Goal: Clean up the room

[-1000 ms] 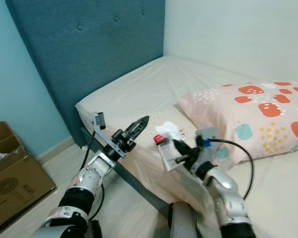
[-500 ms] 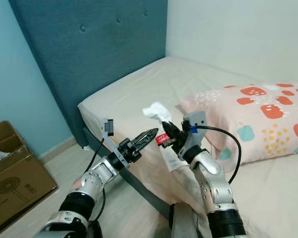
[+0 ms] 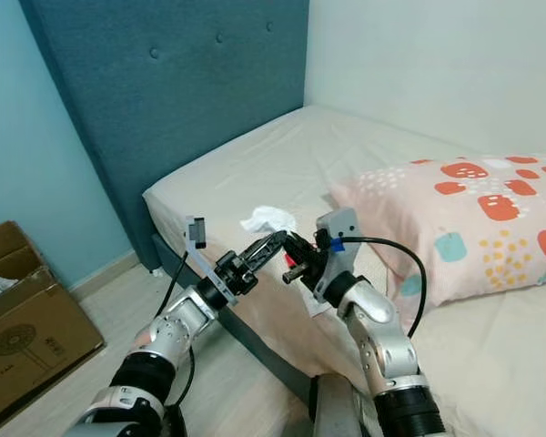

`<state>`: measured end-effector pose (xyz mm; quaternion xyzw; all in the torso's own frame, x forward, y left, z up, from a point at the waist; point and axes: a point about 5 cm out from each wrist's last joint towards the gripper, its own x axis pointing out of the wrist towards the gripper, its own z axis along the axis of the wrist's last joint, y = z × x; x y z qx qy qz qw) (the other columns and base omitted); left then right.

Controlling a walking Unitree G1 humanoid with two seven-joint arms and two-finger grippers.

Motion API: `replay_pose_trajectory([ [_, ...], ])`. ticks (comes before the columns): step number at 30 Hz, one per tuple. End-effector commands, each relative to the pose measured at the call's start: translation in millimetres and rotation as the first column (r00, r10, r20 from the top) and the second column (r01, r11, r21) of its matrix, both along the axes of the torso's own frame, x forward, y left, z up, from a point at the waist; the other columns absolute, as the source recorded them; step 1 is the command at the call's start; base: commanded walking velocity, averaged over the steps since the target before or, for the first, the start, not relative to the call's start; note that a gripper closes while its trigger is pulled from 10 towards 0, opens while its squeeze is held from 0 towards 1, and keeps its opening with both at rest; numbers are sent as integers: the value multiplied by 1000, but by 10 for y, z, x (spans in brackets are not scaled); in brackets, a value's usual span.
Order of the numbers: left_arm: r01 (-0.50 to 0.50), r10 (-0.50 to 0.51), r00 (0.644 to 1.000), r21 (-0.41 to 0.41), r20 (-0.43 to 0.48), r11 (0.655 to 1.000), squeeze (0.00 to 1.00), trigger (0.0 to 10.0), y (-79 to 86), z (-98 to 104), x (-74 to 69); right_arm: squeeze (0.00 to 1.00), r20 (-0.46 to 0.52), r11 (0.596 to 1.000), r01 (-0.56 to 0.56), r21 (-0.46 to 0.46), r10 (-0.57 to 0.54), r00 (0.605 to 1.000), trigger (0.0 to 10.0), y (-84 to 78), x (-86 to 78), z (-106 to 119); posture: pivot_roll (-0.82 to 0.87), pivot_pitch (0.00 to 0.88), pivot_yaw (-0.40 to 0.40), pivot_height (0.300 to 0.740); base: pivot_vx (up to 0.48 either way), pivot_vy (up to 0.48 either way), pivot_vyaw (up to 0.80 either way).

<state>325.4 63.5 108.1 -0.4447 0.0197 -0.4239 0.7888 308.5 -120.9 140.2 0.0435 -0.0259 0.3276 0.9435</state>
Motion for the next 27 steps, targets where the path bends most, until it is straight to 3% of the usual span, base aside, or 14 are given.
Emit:
replay_pose_trajectory([
  [1, -8, 8, 1000, 8, -6, 1000, 0, 10000, 5, -1, 17, 0, -19, 1000, -15, -12, 15, 1000, 10000, 21, -20, -39, -14, 0, -39, 523, 0, 0, 0],
  [11, -59, 59, 998, 8, -18, 998, 0, 10000, 49, -3, 48, 0, -70, 996, -50, -72, 45, 997, 10000, 66, -62, -161, -14, 0, -41, 523, 0, 0, 0],
  [21, -105, 106, 994, 12, -30, 994, 0, 10000, 86, -13, 75, 0, -72, 997, -48, -61, 44, 996, 10000, 67, -70, -158, -14, 0, -43, 523, 0, 0, 0],
  [22, -111, 112, 993, 10, -28, 994, 0, 0, 91, -12, 75, 0, -70, 997, -45, -57, 41, 997, 10000, 66, -66, -149, -16, 0, -43, 523, 0, 0, 0],
  [27, -153, 153, 988, 26, -29, 988, 0, 0, 128, -18, 94, 0, -66, 998, -41, -51, 37, 997, 10000, 62, -63, -129, -17, 0, -44, 523, 0, 0, 0],
])
